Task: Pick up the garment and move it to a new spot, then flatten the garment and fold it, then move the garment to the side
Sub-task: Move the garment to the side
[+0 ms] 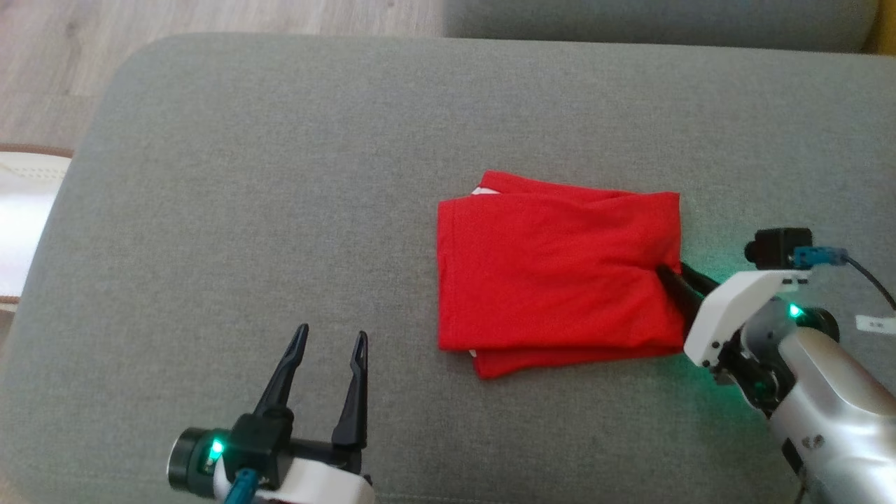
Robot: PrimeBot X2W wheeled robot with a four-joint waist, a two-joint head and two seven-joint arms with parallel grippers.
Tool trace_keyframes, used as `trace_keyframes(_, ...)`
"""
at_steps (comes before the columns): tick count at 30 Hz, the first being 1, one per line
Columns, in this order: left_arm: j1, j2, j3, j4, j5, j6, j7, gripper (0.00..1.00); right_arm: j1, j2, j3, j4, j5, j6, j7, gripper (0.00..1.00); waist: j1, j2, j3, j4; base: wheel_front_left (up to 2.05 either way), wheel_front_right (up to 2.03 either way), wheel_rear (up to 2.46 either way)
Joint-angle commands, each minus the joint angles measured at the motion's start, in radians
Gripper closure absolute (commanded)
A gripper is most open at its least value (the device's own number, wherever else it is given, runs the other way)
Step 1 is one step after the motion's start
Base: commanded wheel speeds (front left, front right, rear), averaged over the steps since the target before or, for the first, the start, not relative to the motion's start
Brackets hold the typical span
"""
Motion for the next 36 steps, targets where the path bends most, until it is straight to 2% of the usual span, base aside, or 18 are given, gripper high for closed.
trace_keyframes(1,-0.044,-0.007,0.026,-0.031,0.000,0.007,-0.012,0.00,-0.023,-0.018,0.037,-0.014,0.017,-0.001,-0.007,1.00,0.0000,0.0000,0.011,-0.005,0.00,0.00,0.00)
trace_keyframes(6,-0.066,-0.007,0.023,-0.042,-0.001,0.009,-0.012,0.00,-0.085,-0.059,0.084,0.007,0.010,-0.001,-0.063,1.00,0.0000,0.0000,0.044,-0.043,0.00,0.00,0.00)
trace_keyframes(16,-0.155,-0.007,0.006,-0.097,0.021,0.004,-0.012,0.00,-0.311,-0.174,0.094,0.048,-0.059,-0.001,-0.094,1.00,0.0000,0.0000,0.177,-0.205,0.00,0.00,0.00)
trace_keyframes(27,-0.220,0.015,0.008,-0.117,0.058,-0.020,-0.012,0.00,-0.466,-0.303,0.033,0.027,-0.180,-0.001,-0.069,1.00,0.0000,0.0000,0.271,-0.408,0.00,0.00,0.00)
trace_keyframes(31,-0.237,0.028,0.002,-0.111,0.064,-0.030,-0.012,0.00,-0.495,-0.352,-0.013,0.011,-0.221,-0.001,-0.063,1.00,0.0000,0.0000,0.293,-0.449,0.00,0.00,0.00)
trace_keyframes(36,-0.251,0.045,-0.002,-0.105,0.070,-0.035,-0.012,0.00,-0.508,-0.374,-0.077,0.002,-0.263,-0.001,-0.035,1.00,0.0000,0.0000,0.322,-0.473,0.00,0.00,0.00)
